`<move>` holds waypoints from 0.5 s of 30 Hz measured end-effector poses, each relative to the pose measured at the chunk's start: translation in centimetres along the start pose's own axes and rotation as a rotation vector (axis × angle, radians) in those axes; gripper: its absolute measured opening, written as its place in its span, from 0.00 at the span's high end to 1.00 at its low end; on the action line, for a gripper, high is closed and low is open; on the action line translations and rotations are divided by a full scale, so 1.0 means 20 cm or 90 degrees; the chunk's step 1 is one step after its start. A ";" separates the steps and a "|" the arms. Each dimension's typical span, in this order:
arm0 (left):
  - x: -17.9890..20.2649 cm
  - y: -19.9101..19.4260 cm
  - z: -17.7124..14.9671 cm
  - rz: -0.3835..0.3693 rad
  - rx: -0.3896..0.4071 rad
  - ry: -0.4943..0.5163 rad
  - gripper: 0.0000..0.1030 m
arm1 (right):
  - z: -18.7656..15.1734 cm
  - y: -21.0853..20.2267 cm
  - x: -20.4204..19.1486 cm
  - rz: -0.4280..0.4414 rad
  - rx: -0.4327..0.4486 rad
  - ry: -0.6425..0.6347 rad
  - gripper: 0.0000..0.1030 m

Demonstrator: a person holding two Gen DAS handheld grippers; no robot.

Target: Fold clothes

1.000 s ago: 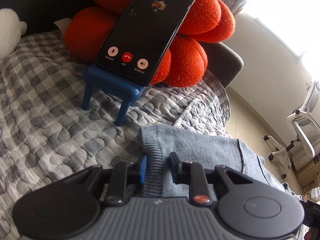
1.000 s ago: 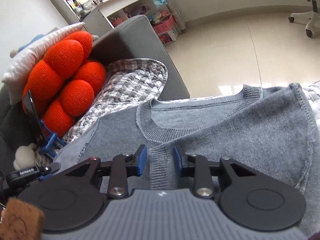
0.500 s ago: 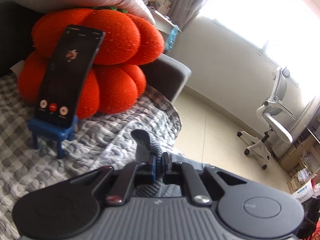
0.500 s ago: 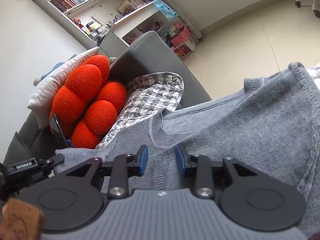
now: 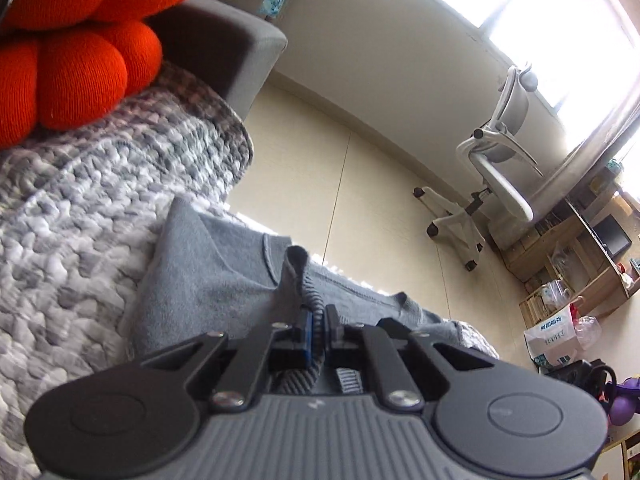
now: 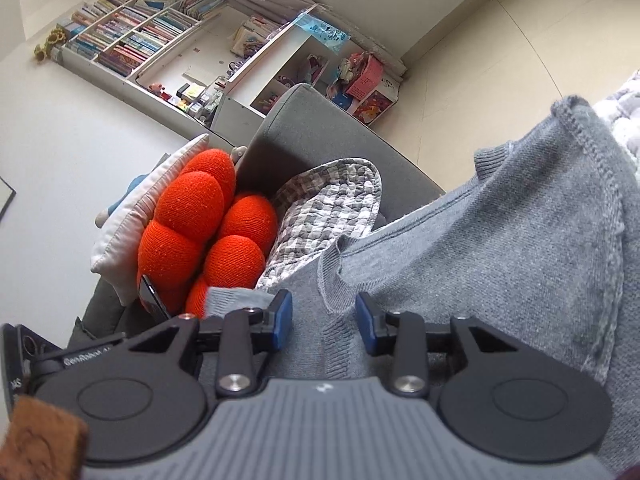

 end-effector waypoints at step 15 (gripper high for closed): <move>0.05 -0.07 -0.06 -0.056 -0.032 0.041 0.61 | 0.01 -0.01 -0.01 0.004 -0.006 0.000 0.62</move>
Point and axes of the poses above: each gripper's, at about its wrist camera, not at the fingertips, and y roughly the way its jaws point, x to its right, z to its top, the point moved 7 cm from there along y, roughly the way its jaws point, and after that the axes turned 10 degrees about x, right-handed, at the moved point
